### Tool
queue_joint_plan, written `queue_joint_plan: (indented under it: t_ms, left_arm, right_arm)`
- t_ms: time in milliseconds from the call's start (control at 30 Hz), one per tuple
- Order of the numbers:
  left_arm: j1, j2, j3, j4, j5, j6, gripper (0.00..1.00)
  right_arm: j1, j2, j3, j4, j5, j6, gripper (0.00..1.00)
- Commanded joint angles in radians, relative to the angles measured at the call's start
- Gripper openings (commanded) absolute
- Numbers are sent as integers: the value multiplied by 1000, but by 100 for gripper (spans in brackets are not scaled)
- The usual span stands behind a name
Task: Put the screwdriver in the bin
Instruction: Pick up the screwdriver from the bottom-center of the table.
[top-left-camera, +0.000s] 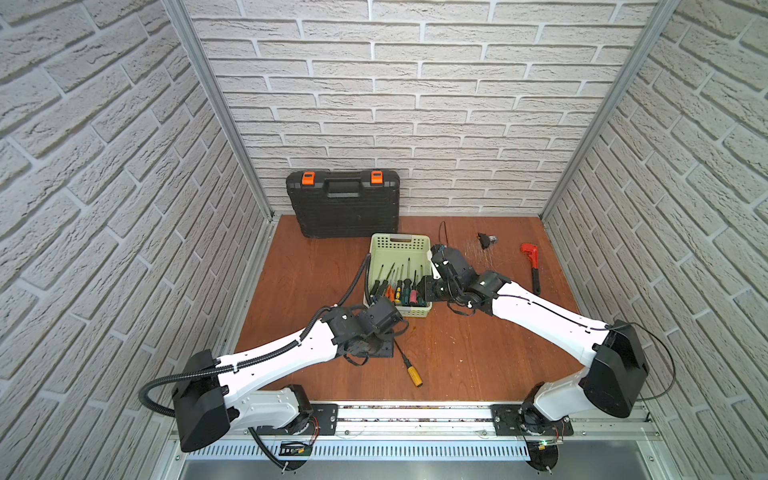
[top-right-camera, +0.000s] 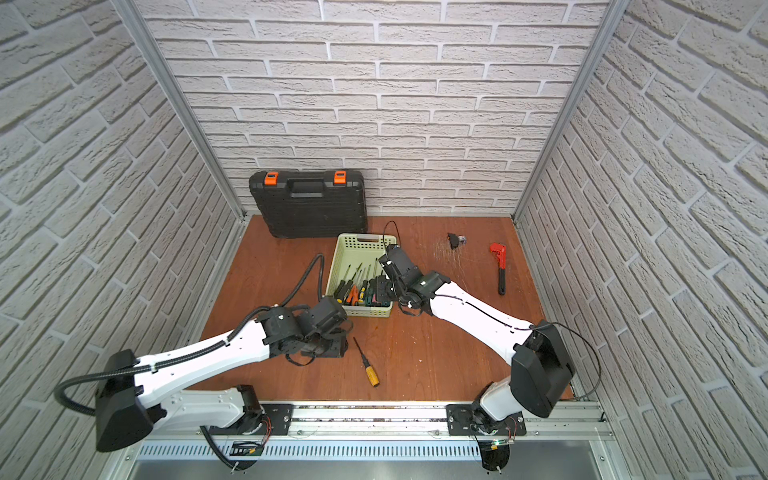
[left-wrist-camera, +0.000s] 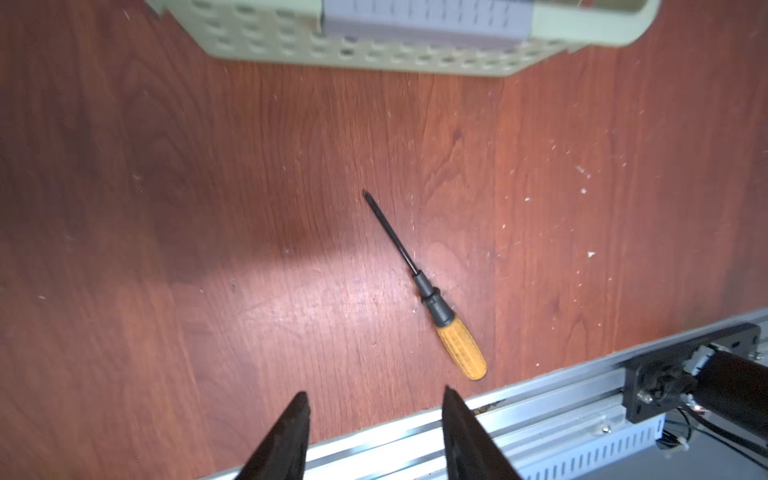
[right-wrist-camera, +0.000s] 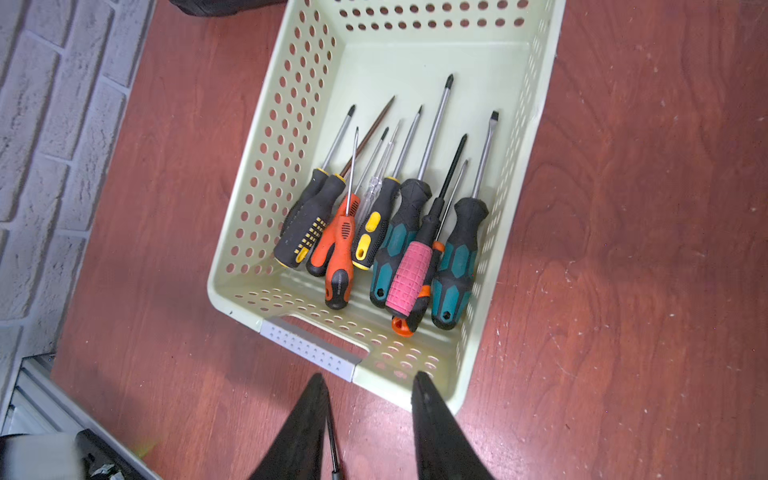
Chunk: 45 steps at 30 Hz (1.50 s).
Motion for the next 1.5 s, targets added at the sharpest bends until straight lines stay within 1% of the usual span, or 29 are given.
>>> queue_joint_plan:
  t_ms: [0, 100, 200, 333, 467, 767, 1000, 1133, 1200, 1300, 1333, 1400, 1433, 1467]
  left_arm:
    - [-56, 82, 7, 66, -30, -135, 54]
    - [-104, 180, 60, 72, -51, -140, 55]
    - [-125, 261, 89, 98, -30, -152, 57]
    - [-132, 324, 98, 157, -9, -165, 57]
    - [-130, 375, 112, 164, 19, -159, 57]
    - [-136, 427, 108, 193, 111, -151, 56]
    - [-140, 477, 134, 196, 150, -127, 56]
    - [-140, 487, 126, 202, 162, -125, 54]
    - [-136, 490, 123, 193, 159, -125, 53]
    - [-136, 492, 118, 183, 153, -125, 48]
    - [-136, 493, 118, 175, 149, -122, 45]
    - [-138, 500, 126, 147, 138, -112, 37]
    - [-139, 503, 133, 129, 129, -107, 31]
    - [-142, 505, 141, 113, 120, -104, 28]
  right_arm:
    - [7, -40, -7, 37, 21, -66, 37]
    - [7, -54, -15, 42, 17, -79, 37]
    - [5, -82, -41, 57, 10, -74, 37]
    - [5, -119, -76, 57, 23, -77, 37]
    - [4, -152, -110, 46, 55, -81, 37]
    - [4, -155, -154, 66, 47, -67, 38]
    - [4, -148, -161, 70, 52, -67, 38]
    - [5, -147, -170, 74, 54, -65, 38]
    - [4, -146, -175, 74, 57, -65, 37]
    - [4, -151, -178, 69, 69, -67, 37]
    - [2, -154, -181, 71, 73, -66, 38]
    - [2, -157, -182, 72, 73, -67, 38]
    - [2, -156, -182, 70, 73, -67, 38]
    - [2, -157, -182, 70, 73, -67, 38]
